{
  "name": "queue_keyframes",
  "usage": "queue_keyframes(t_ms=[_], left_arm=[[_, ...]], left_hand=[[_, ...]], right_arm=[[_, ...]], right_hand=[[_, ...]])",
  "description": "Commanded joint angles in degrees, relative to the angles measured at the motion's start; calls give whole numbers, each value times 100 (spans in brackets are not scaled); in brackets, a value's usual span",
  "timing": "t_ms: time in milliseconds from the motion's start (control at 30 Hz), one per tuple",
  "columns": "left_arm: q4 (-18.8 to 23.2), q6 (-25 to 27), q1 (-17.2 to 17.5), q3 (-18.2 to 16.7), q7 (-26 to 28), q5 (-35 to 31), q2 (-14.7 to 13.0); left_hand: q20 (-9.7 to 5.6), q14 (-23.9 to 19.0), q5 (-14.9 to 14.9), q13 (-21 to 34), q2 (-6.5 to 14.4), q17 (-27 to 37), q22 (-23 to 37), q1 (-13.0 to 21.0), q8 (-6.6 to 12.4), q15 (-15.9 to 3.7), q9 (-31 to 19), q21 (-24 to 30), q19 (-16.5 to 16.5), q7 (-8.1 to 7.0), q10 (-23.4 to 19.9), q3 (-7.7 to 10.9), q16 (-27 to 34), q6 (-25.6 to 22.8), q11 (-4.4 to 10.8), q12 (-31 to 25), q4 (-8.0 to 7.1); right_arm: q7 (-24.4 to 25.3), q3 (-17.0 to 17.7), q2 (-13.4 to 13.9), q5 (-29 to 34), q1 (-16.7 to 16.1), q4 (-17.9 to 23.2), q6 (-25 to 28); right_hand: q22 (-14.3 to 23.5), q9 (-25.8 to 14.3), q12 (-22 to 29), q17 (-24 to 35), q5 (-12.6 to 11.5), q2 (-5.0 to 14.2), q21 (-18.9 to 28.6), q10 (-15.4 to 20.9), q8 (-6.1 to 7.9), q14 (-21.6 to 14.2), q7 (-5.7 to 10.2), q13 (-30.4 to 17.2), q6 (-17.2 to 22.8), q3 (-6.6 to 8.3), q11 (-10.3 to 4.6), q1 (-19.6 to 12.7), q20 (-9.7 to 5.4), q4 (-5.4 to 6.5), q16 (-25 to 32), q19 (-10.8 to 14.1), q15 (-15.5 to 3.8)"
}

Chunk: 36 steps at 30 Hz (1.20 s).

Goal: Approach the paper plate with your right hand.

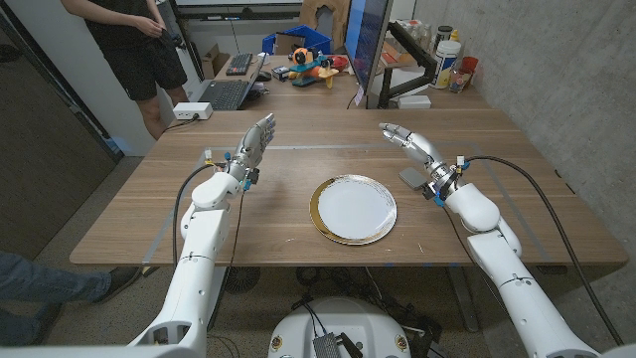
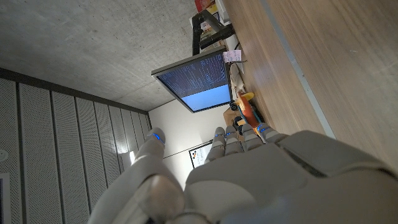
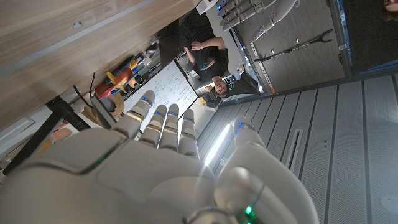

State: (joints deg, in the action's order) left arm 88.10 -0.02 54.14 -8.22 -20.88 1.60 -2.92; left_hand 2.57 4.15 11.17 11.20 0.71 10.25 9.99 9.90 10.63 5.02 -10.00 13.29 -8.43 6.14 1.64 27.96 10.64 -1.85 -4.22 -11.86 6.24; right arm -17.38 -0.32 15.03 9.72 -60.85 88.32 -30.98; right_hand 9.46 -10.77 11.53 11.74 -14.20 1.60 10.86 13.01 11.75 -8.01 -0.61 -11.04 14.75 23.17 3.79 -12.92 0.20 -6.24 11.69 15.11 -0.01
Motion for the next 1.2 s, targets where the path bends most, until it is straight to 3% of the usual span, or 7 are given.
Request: queue_keyframes(t_ms=[33,1200], left_arm=[[55,13,22,8,28,-16,14],[56,19,46,69,90,-59,68]], left_hand=[[-15,61,-20,15,66,14,20,-4,13,22,-27,-12,10,24,2,9,8,-19,-20,-17,39],[-17,67,-20,14,80,14,21,-13,12,29,-27,-64,11,20,7,-4,10,-23,-15,-20,51]], right_arm=[[115,-13,41,279,-52,80,-115],[80,-74,126,455,-122,34,-394]], right_hand=[[19,-32,56,-5,-42,-36,32,64,24,-45,-10,-21,62,22,-8,-54,7,-25,59,67,-2],[18,-33,50,-4,-86,-28,23,108,17,-102,25,-23,98,29,-38,-52,-8,-39,61,102,-17]])
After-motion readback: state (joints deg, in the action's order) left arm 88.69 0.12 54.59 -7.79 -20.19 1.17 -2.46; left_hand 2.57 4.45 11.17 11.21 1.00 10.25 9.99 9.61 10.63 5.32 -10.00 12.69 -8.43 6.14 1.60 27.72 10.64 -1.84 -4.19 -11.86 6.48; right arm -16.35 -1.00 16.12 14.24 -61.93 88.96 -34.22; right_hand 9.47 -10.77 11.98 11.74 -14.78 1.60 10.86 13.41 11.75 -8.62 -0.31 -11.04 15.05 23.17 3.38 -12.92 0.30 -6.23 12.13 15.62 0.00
